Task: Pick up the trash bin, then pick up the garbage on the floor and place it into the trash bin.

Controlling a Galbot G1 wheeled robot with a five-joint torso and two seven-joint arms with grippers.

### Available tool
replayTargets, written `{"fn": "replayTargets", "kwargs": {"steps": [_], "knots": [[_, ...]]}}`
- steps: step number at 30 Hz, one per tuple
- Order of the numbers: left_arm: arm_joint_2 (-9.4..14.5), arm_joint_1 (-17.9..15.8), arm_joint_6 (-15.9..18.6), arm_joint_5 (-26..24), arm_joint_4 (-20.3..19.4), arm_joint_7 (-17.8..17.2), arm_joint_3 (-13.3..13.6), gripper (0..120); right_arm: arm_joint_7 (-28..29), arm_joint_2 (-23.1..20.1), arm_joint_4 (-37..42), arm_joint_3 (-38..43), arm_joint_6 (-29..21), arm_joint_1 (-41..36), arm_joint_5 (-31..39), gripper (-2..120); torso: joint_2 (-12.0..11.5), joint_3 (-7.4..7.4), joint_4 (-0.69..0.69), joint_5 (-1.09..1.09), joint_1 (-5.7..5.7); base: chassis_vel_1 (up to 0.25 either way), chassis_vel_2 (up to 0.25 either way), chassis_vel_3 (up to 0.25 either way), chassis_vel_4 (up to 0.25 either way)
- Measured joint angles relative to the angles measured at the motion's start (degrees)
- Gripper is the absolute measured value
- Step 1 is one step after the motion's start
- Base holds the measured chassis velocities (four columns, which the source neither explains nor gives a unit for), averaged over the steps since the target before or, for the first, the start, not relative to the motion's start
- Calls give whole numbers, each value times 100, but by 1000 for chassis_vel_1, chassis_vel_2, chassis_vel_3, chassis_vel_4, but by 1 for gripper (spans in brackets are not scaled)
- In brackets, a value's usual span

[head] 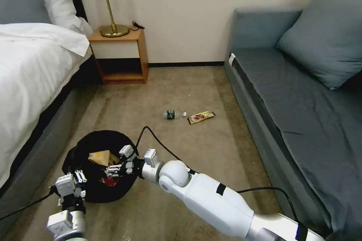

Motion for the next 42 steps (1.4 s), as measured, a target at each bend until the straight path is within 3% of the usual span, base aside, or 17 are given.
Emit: {"fn": "replayTargets", "kwargs": {"steps": [3,9,18,24,29,42], "knots": [[-12,15,-4,15,-8,1,-4,7,-2,-82,106,49,7,-34,-1,99,0,0,0,0,0,0,0,0,0],[-5,67,-5,22,-80,1,-19,7,-4,-266,369,336,120,-163,62,100,0,0,0,0,0,0,0,0,0],[35,131,-19,11,-133,0,-70,7,33,-748,758,1411,386,-596,66,100,0,0,0,1,0,0,0,0,0],[84,184,-151,20,-84,-20,-101,7,402,-1186,899,2123,342,-1159,-349,100,0,0,-1,1,0,0,0,0,0],[91,236,-293,90,9,-38,-112,7,648,-1283,840,2631,365,-1586,-750,100,0,0,0,1,0,0,0,0,0],[63,318,-398,250,-14,-80,-113,7,1075,-1295,794,3161,368,-1974,-954,100,0,0,0,0,0,0,0,0,0]]}}
